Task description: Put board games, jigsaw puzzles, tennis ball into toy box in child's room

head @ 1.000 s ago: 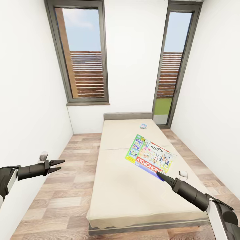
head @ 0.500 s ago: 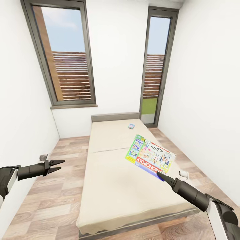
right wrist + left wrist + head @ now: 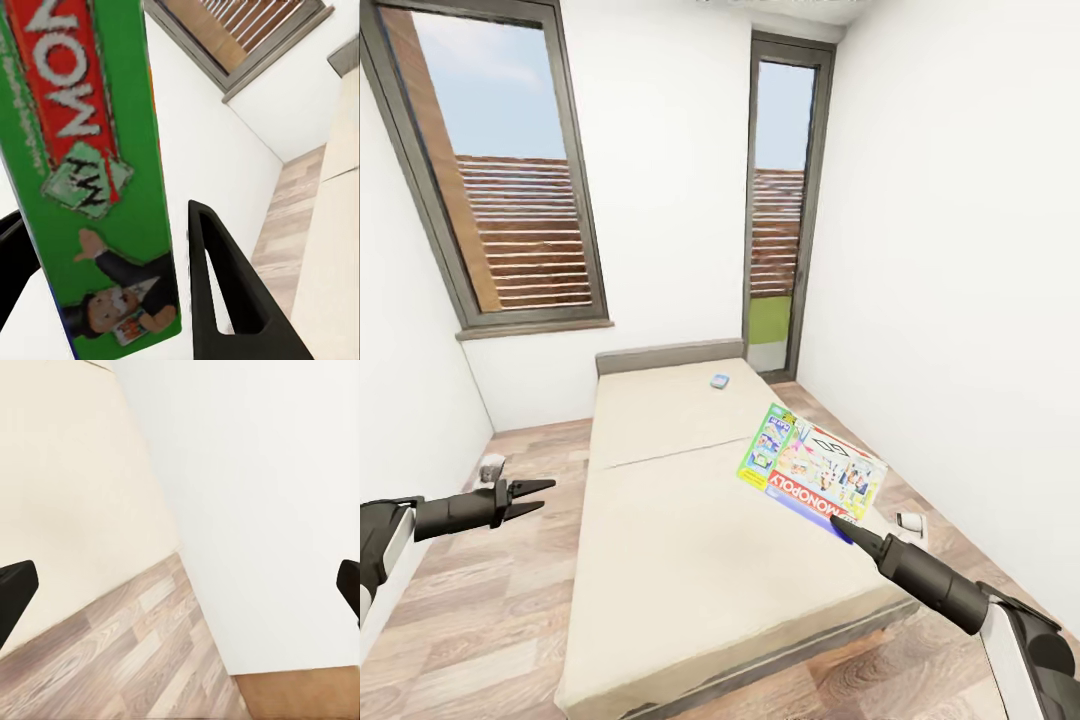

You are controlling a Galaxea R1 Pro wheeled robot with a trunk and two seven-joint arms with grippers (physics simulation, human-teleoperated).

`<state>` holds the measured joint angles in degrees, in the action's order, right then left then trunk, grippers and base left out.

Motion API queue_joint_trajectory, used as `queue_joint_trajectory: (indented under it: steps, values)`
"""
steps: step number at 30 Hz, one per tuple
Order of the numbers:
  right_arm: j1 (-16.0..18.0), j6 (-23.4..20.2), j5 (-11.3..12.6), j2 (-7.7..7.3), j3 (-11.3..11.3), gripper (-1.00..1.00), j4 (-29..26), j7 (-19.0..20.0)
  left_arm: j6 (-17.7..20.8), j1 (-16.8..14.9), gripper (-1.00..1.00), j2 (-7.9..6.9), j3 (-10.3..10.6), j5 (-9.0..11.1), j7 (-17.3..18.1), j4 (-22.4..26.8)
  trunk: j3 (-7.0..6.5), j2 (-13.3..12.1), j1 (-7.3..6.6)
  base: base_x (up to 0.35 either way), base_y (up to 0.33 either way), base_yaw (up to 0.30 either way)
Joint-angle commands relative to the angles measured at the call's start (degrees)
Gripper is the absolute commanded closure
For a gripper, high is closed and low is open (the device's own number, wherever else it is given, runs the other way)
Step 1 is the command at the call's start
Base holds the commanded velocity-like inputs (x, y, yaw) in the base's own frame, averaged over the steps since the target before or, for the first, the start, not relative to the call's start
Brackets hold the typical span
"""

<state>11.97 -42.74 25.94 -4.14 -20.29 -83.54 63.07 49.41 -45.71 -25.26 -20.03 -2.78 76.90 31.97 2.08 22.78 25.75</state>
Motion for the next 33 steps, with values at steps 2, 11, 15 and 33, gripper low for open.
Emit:
queue_joint_trajectory:
  steps: [2, 11, 15, 33]
  values:
    - [0.1, -0.4, 0.3, 0.00, 0.0, 1.00, 0.0, 0.0, 0.6, -0.1, -1.00, 0.02, -0.2, -0.3, 0.4, 0.0, 0.04, 0.1, 0.03, -0.058, 0.000, -0.257]
    - [0.1, -0.4, 0.3, -0.07, -0.1, 1.00, 1.3, 0.0, 0.6, -0.1, -1.00, 0.11, -0.2, -0.3, 0.4, 0.0, -0.37, 0.1, 0.03, -0.098, 0.000, -0.257]
    - [0.1, -0.4, 0.3, -0.13, -0.1, 1.00, 1.7, 0.0, 0.5, 0.0, -1.00, 0.14, -0.2, -0.3, 0.3, 0.0, -0.56, 0.1, 0.03, -0.015, 0.000, -0.257]
    - [0.1, -0.4, 0.4, -0.14, -0.1, 1.00, 1.8, 0.0, 0.5, 0.0, -1.00, 0.47, -0.2, -0.3, 0.3, 0.0, -1.39, 0.1, 0.03, -0.002, 0.000, -0.257]
